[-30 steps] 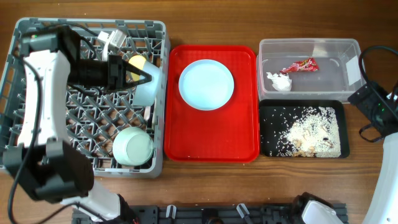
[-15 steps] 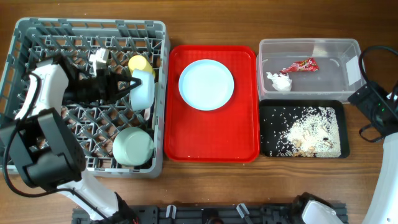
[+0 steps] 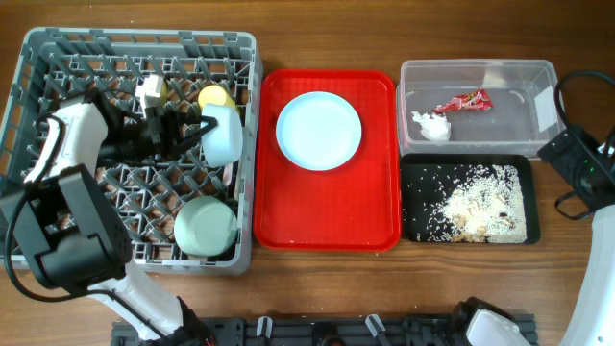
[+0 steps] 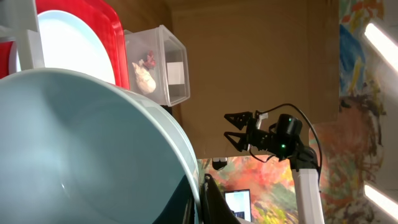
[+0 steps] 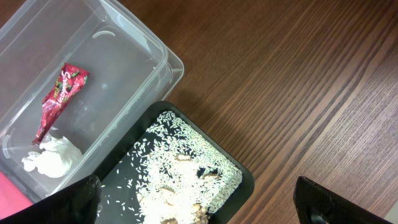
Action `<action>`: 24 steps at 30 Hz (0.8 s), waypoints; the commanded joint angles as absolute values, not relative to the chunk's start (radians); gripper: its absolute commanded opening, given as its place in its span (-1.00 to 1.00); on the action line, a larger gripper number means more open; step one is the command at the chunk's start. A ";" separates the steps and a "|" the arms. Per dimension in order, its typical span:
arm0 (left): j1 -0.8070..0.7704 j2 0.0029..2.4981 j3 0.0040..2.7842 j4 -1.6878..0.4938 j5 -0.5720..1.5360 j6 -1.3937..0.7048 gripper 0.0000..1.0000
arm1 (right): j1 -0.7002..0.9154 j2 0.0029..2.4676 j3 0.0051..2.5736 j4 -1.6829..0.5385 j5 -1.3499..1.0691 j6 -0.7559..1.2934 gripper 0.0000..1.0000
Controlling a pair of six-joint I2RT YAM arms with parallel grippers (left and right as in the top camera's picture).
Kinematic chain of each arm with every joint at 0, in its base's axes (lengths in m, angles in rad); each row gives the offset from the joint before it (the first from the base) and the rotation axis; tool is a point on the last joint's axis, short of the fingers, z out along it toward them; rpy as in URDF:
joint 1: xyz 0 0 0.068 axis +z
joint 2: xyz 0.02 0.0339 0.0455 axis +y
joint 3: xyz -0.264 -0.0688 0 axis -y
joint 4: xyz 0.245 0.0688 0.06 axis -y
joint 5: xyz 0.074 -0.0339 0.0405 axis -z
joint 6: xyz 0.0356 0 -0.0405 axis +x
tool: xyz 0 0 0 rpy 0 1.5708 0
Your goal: Sort waste into correct bins and load items into the dishwasher rack
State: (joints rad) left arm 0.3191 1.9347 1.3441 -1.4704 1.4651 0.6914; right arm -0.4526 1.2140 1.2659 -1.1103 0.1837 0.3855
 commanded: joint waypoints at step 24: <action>0.565 1.939 1.349 -1.460 1.309 0.567 1.00 | -0.456 1.220 1.283 -1.108 0.186 0.393 0.99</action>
State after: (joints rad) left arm 0.5537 1.9392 1.3277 -1.4475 1.3605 0.5774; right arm -0.4526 1.2140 1.2659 -1.1103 0.1837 0.3855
